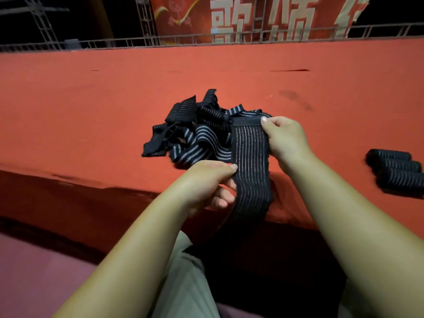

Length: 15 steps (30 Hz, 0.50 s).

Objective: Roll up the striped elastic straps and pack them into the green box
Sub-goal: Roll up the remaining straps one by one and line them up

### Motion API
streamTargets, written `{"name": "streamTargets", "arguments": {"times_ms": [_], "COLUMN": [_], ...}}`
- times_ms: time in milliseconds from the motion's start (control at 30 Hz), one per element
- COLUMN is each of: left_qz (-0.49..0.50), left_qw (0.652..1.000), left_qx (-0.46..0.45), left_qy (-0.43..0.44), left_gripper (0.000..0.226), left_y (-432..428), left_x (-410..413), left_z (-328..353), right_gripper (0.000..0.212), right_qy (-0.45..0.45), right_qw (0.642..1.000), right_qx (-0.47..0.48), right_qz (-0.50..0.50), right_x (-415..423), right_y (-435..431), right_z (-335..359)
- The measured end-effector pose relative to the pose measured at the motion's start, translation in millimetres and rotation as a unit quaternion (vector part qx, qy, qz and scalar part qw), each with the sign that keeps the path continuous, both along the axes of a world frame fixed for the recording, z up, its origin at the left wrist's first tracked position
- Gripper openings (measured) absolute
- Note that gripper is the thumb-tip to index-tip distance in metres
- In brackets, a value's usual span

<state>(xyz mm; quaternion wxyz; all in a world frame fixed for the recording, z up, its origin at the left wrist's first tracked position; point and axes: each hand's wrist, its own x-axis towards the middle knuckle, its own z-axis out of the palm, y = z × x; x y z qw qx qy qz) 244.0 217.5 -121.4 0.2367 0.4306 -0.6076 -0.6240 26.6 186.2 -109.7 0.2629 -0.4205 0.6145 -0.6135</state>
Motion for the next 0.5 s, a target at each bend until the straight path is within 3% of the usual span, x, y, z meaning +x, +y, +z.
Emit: {"name": "streamTargets", "arguments": {"times_ms": [133,167,233,367,500], "left_qz": [0.022,0.029,0.046,0.136,0.231], "left_qw": [0.996,0.994,0.994,0.981,0.954], "left_qx": [-0.047,-0.052,-0.064,-0.122,-0.189], "left_qy": [-0.079,-0.087,-0.081,-0.063,-0.023], "left_gripper": [0.029,0.028,0.026,0.017,0.022], "left_y": [-11,-16,-31,-73,-134], "left_x": [11,13,17,17,16], "left_z": [3,5,8,22,39], "right_gripper": [0.005,0.010,0.019,0.012,0.010], "right_qy": [-0.017,-0.018,-0.011,-0.017,-0.025], "right_qw": [0.999,0.998,0.997,0.996,0.995], "right_qx": [0.008,0.011,0.011,-0.004,-0.015], "right_qz": [0.050,0.063,0.077,0.085,0.092], "right_x": [5,6,8,9,8], "right_y": [-13,-15,-17,-21,-29], "right_z": [-9,-9,-8,-2,-1]}}
